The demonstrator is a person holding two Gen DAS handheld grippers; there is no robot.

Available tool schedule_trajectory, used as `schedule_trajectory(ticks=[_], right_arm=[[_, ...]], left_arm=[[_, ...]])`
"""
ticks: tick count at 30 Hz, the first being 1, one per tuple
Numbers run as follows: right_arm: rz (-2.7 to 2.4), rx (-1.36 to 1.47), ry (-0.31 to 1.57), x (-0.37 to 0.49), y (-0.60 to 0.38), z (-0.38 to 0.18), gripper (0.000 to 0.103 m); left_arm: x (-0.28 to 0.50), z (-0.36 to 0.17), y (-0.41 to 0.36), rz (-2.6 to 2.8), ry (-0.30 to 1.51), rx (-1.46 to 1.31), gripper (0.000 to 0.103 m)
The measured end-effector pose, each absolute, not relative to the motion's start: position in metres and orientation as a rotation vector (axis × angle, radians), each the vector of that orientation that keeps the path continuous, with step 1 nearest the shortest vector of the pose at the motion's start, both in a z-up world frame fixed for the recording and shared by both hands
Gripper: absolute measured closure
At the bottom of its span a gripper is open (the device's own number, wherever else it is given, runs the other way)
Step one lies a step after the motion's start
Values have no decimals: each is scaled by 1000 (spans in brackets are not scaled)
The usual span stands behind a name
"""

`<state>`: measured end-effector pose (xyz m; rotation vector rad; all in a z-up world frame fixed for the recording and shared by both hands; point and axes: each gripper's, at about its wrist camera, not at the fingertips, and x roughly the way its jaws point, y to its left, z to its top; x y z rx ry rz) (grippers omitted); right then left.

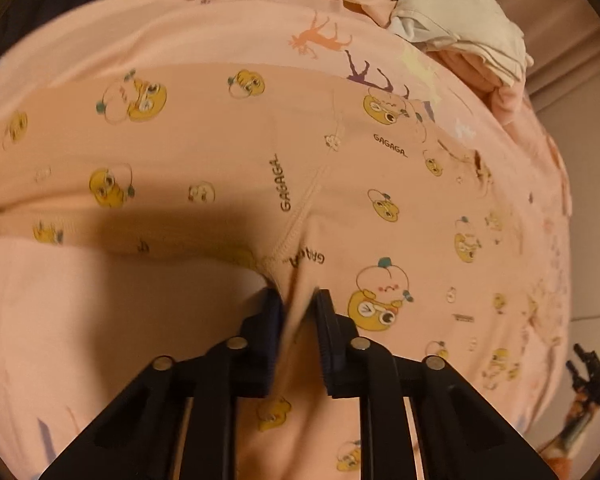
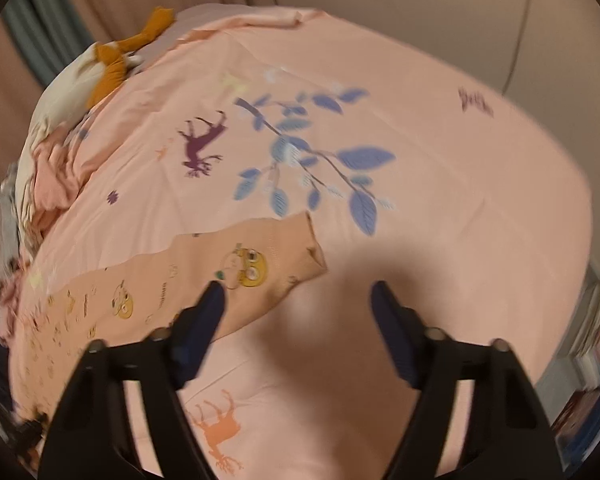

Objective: Fold small clothes

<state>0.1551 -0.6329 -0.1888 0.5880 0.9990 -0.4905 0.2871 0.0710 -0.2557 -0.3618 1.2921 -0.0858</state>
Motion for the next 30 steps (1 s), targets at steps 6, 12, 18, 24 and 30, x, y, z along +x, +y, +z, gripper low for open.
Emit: schedule_trajectory(ticks=[6,12,18,24,30], right_arm=[[-496,825,1022,143,-666,-227,63],[-368,1080,914,149,-675,-248,69],[-398,996,958,176,-656,-244,71],[-418,907,886,183,-633,-222,97],[-211,629,841,234,-552,-148,97]], left_arm=[[293,-251,58,-42,1277,-244,93],[294,-250,59,-41,1263,-240,93],[293,-249,55,-36,1252,-218,95],[293,-248,51,-29,1236,-186,96],[292,-247,51,-34,1220,-172,96]])
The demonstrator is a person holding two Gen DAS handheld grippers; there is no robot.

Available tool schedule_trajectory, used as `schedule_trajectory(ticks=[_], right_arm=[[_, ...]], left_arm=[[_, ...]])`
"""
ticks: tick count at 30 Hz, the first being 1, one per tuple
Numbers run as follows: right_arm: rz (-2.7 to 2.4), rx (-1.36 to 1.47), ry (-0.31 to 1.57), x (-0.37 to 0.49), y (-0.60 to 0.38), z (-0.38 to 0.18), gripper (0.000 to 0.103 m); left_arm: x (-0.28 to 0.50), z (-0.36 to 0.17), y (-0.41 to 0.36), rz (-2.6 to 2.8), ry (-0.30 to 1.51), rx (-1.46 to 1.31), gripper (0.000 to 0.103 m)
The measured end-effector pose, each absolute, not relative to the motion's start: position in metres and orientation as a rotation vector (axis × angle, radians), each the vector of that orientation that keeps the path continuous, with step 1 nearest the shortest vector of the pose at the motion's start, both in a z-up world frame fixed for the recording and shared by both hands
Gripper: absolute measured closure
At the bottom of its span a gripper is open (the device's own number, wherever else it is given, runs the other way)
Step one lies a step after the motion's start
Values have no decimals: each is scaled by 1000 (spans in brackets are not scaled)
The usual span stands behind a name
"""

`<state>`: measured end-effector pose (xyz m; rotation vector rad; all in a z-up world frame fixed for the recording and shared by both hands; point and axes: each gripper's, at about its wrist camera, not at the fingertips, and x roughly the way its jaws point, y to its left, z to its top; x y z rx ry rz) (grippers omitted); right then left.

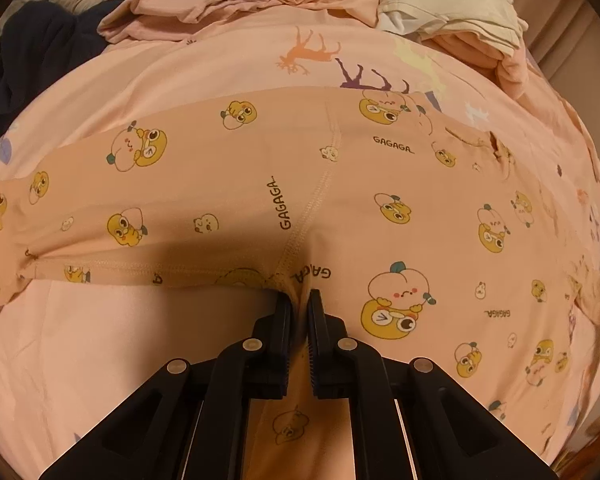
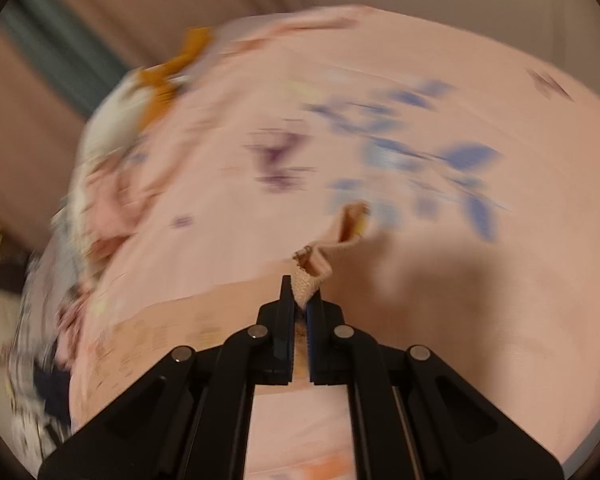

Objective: Fold small clothes

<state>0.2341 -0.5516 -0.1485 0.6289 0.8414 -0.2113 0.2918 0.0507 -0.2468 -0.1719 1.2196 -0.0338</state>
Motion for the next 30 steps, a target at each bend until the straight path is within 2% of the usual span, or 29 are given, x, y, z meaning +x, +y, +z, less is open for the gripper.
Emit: schedule_trajectory(ticks=[4,9,16,21,23,24,25,26,27,28,29,30], right_arm=[[-8,493,833,281,-452,-111,98],[262,331,899,340,-291,-103,98],[469,202,1057,373,-119,-153,98],[473,64,1191,375,-76,-195,92],[481,10,1238,371,-75,-201,73],[480,-13,1229,367,-81,-196,68],[465,-39,1209,363,-87,-190,58],[438,-64,1174,359,-97,-183,44],[410,-69,1135,354,-112,-175,35],[387,-65,1104,348,-125,-168,20],[358,-52,1062,341,-146,-159,15],[343,-40,1044,336,-159,-155,15]], left_arm=[[289,-244,53,-32,1204,-186,96],[280,-233,65,-15,1168,-182,96],[263,-218,105,37,1136,-210,96],[256,-212,130,37,1138,-319,95],[258,-210,132,38,1136,-367,95],[259,-210,131,8,1136,-394,95],[261,-209,129,-27,1143,-424,95],[264,-210,125,-73,1166,-463,94],[267,-210,122,-106,1181,-492,93],[270,-211,118,-151,1194,-527,91],[275,-212,110,-195,1198,-558,83],[279,-213,106,-207,1194,-566,69]])
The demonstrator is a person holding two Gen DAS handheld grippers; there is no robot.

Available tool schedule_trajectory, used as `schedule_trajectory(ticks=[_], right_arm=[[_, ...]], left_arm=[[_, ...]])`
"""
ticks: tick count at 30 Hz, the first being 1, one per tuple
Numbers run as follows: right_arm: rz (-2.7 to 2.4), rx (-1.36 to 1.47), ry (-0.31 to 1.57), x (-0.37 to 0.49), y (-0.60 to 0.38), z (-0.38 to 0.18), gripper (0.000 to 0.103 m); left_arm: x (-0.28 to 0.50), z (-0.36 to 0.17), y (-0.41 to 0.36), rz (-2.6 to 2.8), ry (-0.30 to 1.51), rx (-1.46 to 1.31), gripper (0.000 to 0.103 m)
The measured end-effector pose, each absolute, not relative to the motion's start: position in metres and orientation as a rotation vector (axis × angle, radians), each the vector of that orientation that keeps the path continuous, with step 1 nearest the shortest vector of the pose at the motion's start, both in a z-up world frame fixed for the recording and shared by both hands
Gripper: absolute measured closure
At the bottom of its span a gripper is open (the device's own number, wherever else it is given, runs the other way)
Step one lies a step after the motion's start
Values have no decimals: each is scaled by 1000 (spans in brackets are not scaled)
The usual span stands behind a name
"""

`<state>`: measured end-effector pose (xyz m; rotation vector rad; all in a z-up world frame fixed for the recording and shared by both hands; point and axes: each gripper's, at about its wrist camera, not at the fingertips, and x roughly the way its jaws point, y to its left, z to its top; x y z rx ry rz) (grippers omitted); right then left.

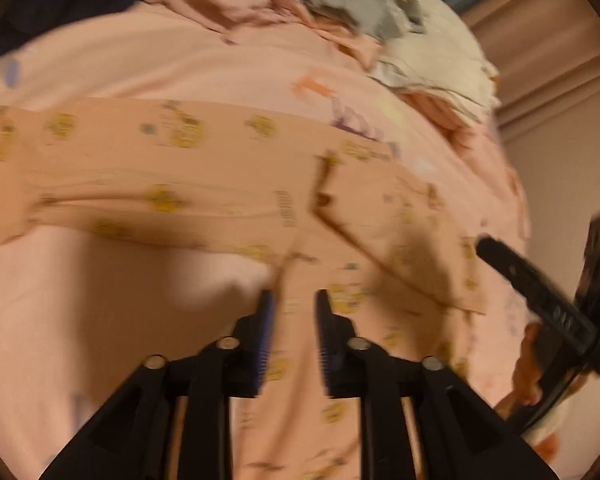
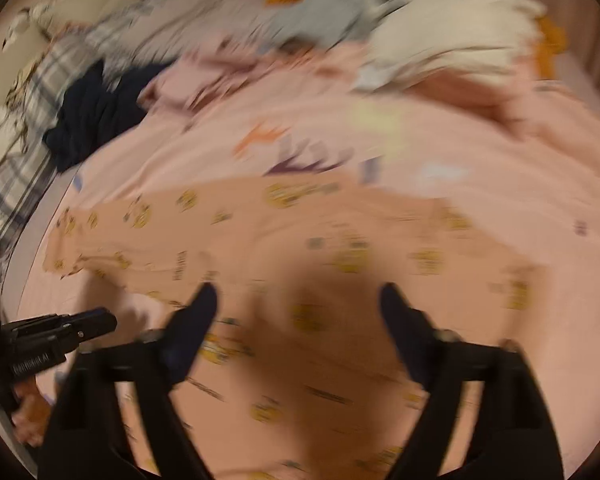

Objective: Fold small clothes

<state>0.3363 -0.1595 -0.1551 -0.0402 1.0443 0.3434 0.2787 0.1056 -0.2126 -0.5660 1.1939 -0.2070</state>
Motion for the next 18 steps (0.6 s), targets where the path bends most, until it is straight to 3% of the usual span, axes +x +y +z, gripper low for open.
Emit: schedule_trajectory(ticks=[2,8,16,17,18], right_arm=[[296,-2,1035,326,-192,-151,14],[229,220,1053,280,-285,-169,13],[98,17,1068,268,-305,-206,13],[104,-8,1053,271,-302,-210,14],[99,-38,1035,274,-297,-214,14]], left_arm=[[288,-212,90,-219,1175,-576,55],[318,-219,59,-371,1147,-692,55],[345,-251,48,-135,1173,-623,55],[347,-251,48,-108,1154,-633,60],[351,-252,49,-72,1142,-637,71]])
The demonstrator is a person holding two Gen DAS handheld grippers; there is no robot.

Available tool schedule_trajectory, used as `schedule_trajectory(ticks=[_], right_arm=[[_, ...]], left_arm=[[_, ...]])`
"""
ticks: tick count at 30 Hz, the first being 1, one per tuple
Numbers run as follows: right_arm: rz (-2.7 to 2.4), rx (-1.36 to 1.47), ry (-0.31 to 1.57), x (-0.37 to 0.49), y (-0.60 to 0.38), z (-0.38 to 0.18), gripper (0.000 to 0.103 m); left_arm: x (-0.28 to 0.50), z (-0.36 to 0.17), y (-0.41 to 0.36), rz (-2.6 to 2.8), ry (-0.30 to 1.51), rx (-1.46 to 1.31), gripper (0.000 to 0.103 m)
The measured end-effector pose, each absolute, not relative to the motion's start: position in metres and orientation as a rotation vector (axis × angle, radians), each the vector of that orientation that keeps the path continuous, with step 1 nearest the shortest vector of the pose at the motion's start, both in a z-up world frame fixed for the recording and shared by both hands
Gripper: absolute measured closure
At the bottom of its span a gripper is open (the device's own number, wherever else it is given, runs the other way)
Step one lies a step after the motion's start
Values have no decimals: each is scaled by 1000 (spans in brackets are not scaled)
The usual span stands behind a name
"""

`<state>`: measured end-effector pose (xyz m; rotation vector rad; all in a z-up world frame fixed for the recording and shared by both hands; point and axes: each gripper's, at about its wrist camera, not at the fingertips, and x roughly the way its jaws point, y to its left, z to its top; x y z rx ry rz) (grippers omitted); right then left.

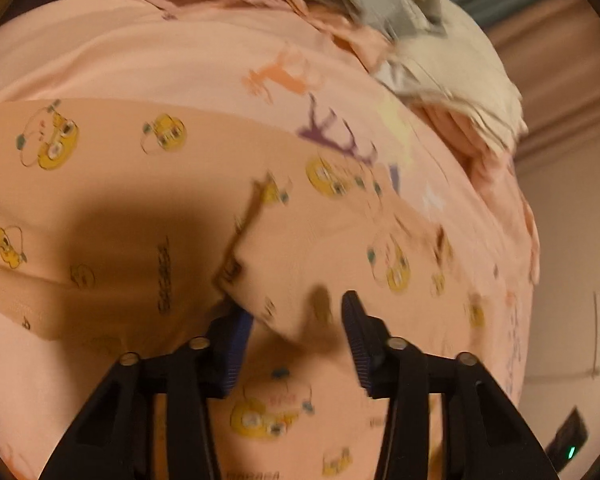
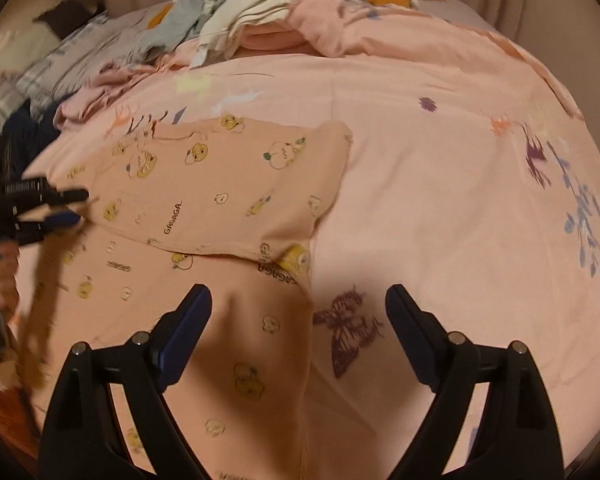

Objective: Fold small clothes

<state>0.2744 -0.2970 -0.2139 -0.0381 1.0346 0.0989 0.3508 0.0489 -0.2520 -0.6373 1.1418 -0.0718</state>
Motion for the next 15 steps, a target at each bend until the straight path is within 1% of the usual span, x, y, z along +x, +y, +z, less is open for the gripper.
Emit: schedule_trajectory(ticks=[1,2,3,4,5,6,7,9,11,13,15], right_arm=[[90,-64,1023,279,-293,-218,15],[80,-86,1023,286,-288,-226,20],[74,-90,1038,291,-288,-232,28],[61,-78,1062,297,-289,-237,55],[41,-37,1086,301,-294,-243,85],[12,22,1090,303,-302,-246,96],[-7,88,1059,300,-312,-246,94],[-18,154,1034,296,-328,-244,95],[-10,204,1059,295,-342,-249,96],[-6,246,1076,291,-352,-252,99],[-10,229,1082,284,-353,-251,100]], left_arm=[[353,-253,51,-25,1138,-631,78],[355,-253,53,30,1132,-621,89],[355,-253,54,63,1124,-616,91],[355,-254,56,82,1115,-605,94],[355,-254,57,103,1108,-583,95],[354,-255,58,107,1110,-574,95],[352,-255,61,103,1104,-573,95],[350,-254,66,100,1099,-572,95],[349,-254,67,133,1093,-542,95],[344,-252,69,185,1089,-475,95],[340,-249,71,219,1100,-423,95]])
